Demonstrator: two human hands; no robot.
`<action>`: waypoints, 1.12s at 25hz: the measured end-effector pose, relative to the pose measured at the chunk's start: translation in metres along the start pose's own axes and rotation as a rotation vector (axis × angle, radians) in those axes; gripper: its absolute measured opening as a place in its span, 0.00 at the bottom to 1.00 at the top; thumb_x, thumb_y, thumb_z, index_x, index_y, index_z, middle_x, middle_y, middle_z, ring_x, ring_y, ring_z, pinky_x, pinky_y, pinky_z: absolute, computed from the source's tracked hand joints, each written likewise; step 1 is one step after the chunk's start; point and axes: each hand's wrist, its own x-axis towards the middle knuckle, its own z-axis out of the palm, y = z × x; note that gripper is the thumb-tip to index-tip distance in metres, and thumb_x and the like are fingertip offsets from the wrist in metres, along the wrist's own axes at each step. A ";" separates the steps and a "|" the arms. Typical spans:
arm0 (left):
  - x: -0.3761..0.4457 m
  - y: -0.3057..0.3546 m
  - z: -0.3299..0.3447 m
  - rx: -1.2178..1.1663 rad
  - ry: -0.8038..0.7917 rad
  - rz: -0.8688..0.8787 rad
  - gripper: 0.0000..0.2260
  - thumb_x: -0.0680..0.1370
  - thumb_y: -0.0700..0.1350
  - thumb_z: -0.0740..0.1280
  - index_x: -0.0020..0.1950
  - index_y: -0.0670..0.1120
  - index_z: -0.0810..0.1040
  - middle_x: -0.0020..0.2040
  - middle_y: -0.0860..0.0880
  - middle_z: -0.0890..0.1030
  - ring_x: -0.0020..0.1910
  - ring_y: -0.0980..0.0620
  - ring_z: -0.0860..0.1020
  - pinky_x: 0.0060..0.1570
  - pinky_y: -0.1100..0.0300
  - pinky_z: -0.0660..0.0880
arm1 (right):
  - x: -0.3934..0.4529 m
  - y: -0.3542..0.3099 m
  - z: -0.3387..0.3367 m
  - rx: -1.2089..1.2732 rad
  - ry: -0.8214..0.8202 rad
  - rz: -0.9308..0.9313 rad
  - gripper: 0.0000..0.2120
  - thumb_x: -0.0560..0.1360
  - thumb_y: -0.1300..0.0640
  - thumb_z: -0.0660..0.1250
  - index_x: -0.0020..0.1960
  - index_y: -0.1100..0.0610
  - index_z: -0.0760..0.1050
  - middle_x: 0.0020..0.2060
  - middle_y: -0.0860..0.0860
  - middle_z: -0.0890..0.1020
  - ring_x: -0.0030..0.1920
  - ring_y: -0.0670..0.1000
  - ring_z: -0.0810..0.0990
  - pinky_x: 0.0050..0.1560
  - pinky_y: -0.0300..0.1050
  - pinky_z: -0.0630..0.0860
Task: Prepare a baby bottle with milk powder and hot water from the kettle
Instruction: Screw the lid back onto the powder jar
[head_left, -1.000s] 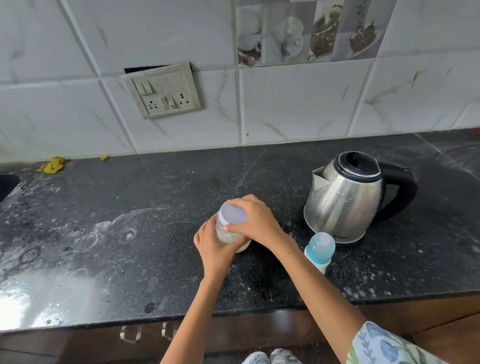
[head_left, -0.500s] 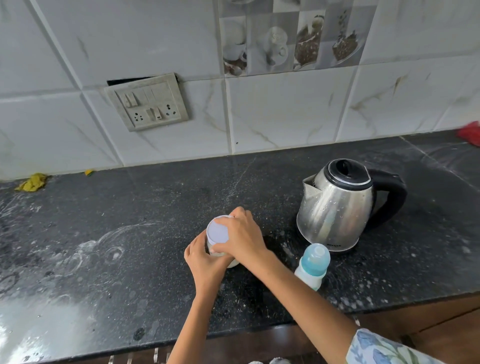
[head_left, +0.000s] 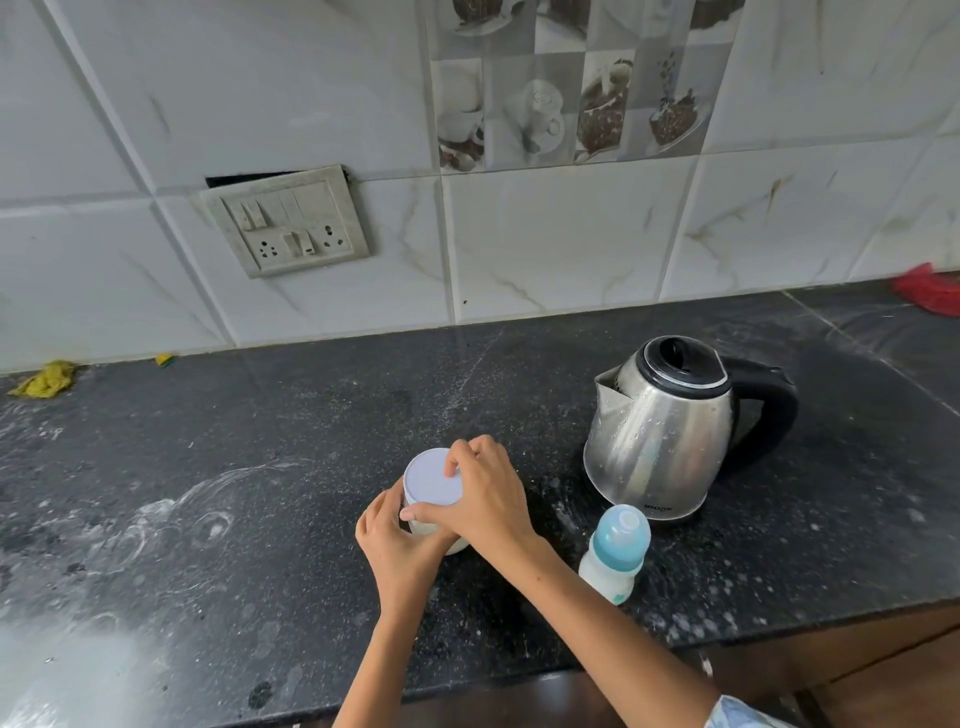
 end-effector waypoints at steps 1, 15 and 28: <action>0.000 0.001 0.000 -0.001 -0.002 -0.004 0.35 0.57 0.63 0.67 0.62 0.48 0.77 0.55 0.58 0.74 0.61 0.53 0.69 0.65 0.55 0.59 | 0.002 0.000 -0.002 -0.054 0.009 0.002 0.32 0.59 0.33 0.75 0.50 0.53 0.69 0.52 0.50 0.72 0.54 0.51 0.72 0.53 0.46 0.71; -0.001 0.003 -0.002 -0.015 0.004 -0.005 0.36 0.56 0.64 0.70 0.62 0.52 0.77 0.54 0.60 0.75 0.58 0.58 0.67 0.64 0.58 0.58 | -0.006 0.028 0.001 0.465 -0.184 -0.009 0.29 0.69 0.46 0.75 0.67 0.51 0.72 0.69 0.45 0.69 0.67 0.44 0.68 0.69 0.45 0.68; -0.001 0.003 -0.001 0.014 0.015 0.016 0.34 0.59 0.64 0.67 0.63 0.52 0.77 0.55 0.61 0.77 0.56 0.62 0.68 0.64 0.60 0.56 | -0.009 0.031 0.018 0.264 -0.030 -0.101 0.28 0.71 0.46 0.73 0.69 0.50 0.74 0.69 0.51 0.71 0.68 0.52 0.69 0.69 0.51 0.69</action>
